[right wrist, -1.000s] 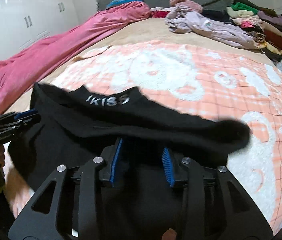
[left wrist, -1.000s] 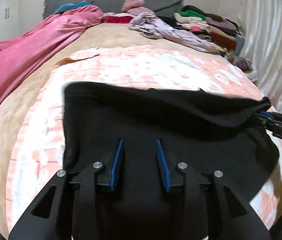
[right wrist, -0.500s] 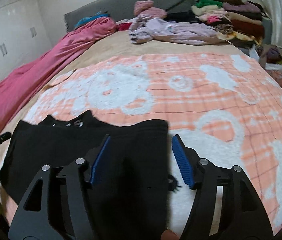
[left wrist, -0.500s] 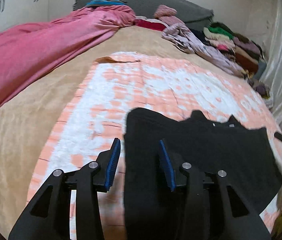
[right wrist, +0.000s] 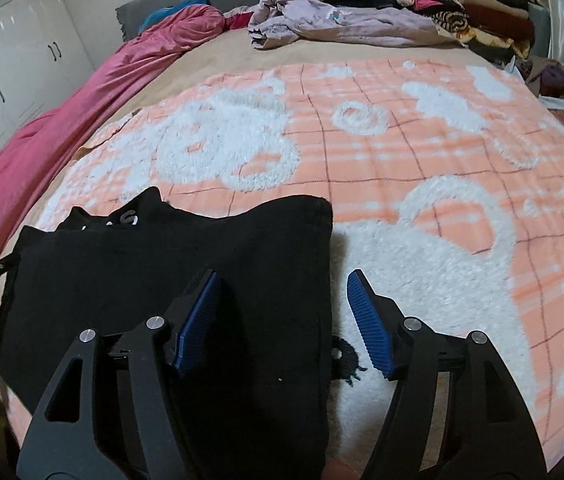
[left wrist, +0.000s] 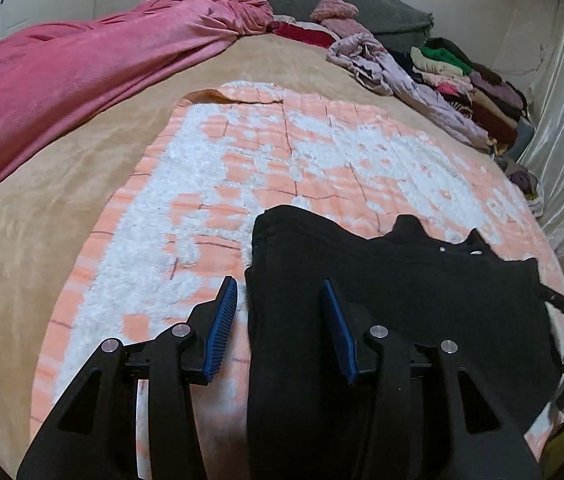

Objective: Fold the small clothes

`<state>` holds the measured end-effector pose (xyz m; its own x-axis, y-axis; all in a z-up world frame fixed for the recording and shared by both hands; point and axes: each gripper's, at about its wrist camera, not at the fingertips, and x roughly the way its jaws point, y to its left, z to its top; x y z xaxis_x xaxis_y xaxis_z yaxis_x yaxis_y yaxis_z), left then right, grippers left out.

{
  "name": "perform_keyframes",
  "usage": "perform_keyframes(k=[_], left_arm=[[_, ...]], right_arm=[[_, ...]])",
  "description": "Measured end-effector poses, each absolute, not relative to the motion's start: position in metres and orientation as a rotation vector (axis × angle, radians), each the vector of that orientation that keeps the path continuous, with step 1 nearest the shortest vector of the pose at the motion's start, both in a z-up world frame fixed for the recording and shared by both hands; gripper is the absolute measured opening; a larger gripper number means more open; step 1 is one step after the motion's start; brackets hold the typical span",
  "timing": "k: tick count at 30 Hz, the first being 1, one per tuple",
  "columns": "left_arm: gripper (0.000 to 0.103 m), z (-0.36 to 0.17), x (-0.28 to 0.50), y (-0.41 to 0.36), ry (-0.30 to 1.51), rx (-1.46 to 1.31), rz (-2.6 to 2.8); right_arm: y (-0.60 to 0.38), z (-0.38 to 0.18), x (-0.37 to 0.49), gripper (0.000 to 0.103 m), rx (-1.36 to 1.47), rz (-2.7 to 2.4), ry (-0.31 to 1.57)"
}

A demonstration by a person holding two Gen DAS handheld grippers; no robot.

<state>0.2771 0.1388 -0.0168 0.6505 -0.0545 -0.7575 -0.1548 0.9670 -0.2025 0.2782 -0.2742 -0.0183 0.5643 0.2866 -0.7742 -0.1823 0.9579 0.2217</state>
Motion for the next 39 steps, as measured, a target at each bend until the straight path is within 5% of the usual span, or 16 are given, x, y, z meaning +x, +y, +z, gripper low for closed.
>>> perform_keyframes(k=[2, 3, 6, 14, 20, 25, 31, 34, 39], left_arm=[[0.039, -0.02, 0.279, 0.139, 0.868, -0.263, 0.063], [0.021, -0.022, 0.279, 0.138, 0.871, -0.266, 0.055], [0.013, -0.016, 0.275, 0.132, 0.85, -0.225, 0.063], [0.013, -0.004, 0.266, 0.135, 0.83, -0.229, 0.068], [0.022, -0.028, 0.272, 0.138, 0.879, -0.239, 0.103], [0.028, -0.019, 0.263, 0.139, 0.854, -0.221, 0.124], [0.029, -0.005, 0.25, 0.142, 0.827, -0.228, 0.133], [0.038, 0.003, 0.244, 0.144, 0.807, -0.225, 0.129], [0.05, 0.014, 0.236, 0.143, 0.781, -0.226, 0.122]], right_arm=[[-0.273, -0.018, 0.277, 0.03, 0.12, 0.286, 0.933], [-0.272, -0.017, 0.276, 0.018, 0.123, 0.29, 0.926], [-0.269, -0.007, 0.271, 0.005, 0.105, 0.282, 0.881], [-0.261, -0.008, 0.275, 0.004, 0.023, 0.246, 0.867], [-0.262, -0.022, 0.277, 0.019, -0.01, 0.178, 0.891], [-0.274, -0.012, 0.271, 0.046, 0.038, 0.141, 0.865], [-0.287, 0.005, 0.259, 0.066, 0.094, 0.145, 0.816], [-0.287, 0.012, 0.252, 0.077, 0.108, 0.163, 0.801], [-0.282, 0.021, 0.241, 0.083, 0.099, 0.182, 0.773]])
